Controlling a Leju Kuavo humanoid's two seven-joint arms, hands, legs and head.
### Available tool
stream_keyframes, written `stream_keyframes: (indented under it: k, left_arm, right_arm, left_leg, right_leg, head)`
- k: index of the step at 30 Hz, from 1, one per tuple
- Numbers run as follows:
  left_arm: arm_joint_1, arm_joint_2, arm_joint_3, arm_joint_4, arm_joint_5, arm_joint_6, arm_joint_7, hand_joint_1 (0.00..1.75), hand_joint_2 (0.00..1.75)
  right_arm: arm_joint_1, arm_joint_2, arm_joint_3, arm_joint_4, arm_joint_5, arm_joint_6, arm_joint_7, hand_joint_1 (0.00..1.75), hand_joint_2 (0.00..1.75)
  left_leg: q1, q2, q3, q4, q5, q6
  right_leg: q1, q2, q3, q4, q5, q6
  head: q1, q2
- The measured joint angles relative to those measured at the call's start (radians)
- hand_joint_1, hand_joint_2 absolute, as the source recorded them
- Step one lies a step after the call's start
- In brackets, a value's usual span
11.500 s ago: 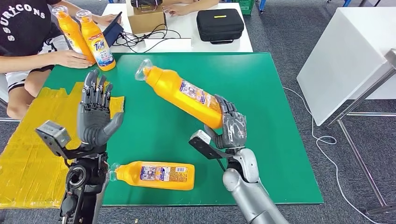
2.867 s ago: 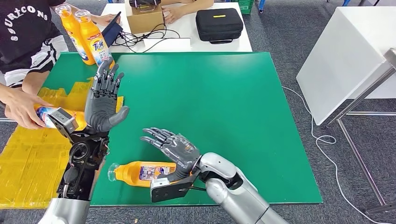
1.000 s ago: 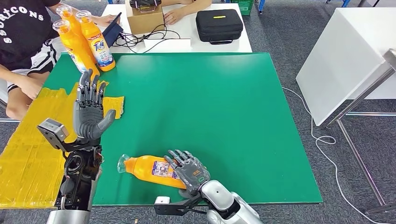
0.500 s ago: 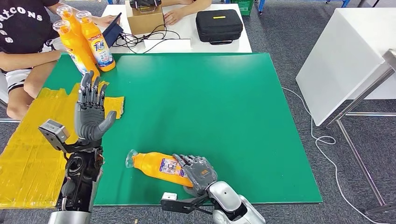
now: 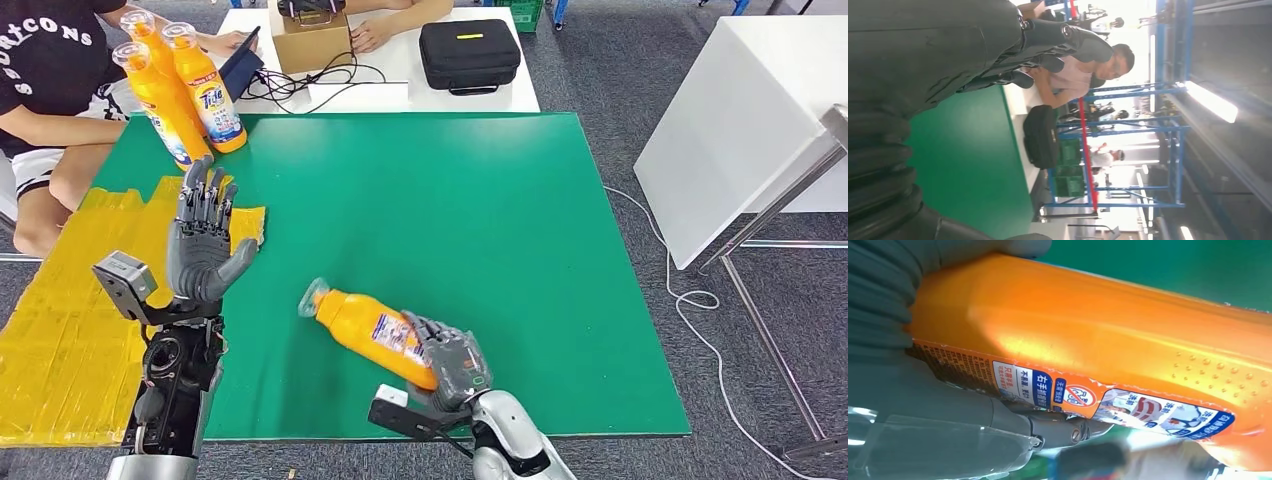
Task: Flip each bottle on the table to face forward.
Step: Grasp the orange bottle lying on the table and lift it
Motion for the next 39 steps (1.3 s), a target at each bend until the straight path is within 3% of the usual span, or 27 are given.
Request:
stream_keyframes:
  k: [6,10,13,16,21,26,39]
  left_arm:
    - [-0.005,0.000,-0.019,-0.010,-0.015,0.008,0.095,0.00,1.75]
    - [-0.033,0.000,-0.058,0.004,-0.030,0.019,0.173,0.00,1.75]
    - [-0.060,0.001,-0.093,0.019,-0.030,0.010,0.206,0.00,1.75]
    - [-0.087,0.006,-0.134,0.030,-0.031,0.004,0.232,0.00,1.75]
    - [-0.111,0.010,-0.167,0.041,-0.031,0.000,0.241,0.00,1.75]
    - [-0.117,0.021,-0.217,0.044,-0.025,-0.036,0.253,0.00,1.75]
    - [-0.030,0.038,-0.382,-0.011,0.120,-0.182,0.211,0.00,1.75]
  right_arm:
    - [0.018,-0.001,-0.096,-0.053,-0.082,-0.164,-0.075,1.75,1.75]
    - [0.019,0.006,-0.181,-0.077,-0.154,-0.332,-0.181,1.75,1.75]
    - [0.022,0.017,-0.236,-0.093,-0.212,-0.387,-0.295,1.75,1.75]
    - [0.019,0.039,-0.292,-0.108,-0.256,-0.401,-0.391,1.75,1.75]
    - [0.019,0.056,-0.339,-0.117,-0.274,-0.404,-0.420,1.75,1.75]
    - [0.011,0.081,-0.386,-0.119,-0.320,-0.404,-0.548,1.75,1.75]
    - [-0.060,0.109,-0.389,-0.036,-0.297,-0.404,-0.588,1.75,1.75]
  left_leg:
    - [0.000,0.000,-0.001,0.000,0.000,0.000]
    - [0.000,0.000,-0.001,0.000,0.000,0.000]
    - [0.000,0.000,-0.001,0.000,0.000,0.000]
    - [0.000,0.000,-0.001,0.000,0.000,0.000]
    - [0.000,0.000,-0.001,0.000,0.000,0.000]
    - [0.000,0.000,-0.002,0.000,0.000,0.000]
    - [0.000,0.000,-0.002,0.000,0.000,0.000]
  right_leg:
    - [0.000,0.000,-0.001,0.000,0.000,0.000]
    - [0.000,0.000,-0.002,0.000,0.000,0.000]
    - [0.000,0.000,-0.002,0.000,0.000,0.000]
    - [0.000,0.000,-0.002,0.000,0.000,0.000]
    - [0.000,0.000,-0.002,0.000,0.000,0.000]
    - [0.000,0.000,-0.002,0.000,0.000,0.000]
    - [0.000,0.000,-0.002,0.000,0.000,0.000]
  head:
    - [0.000,0.000]
    - [0.000,0.000]
    - [0.000,0.000]
    - [0.000,0.000]
    - [0.000,0.000]
    - [0.000,0.000]
    - [0.000,0.000]
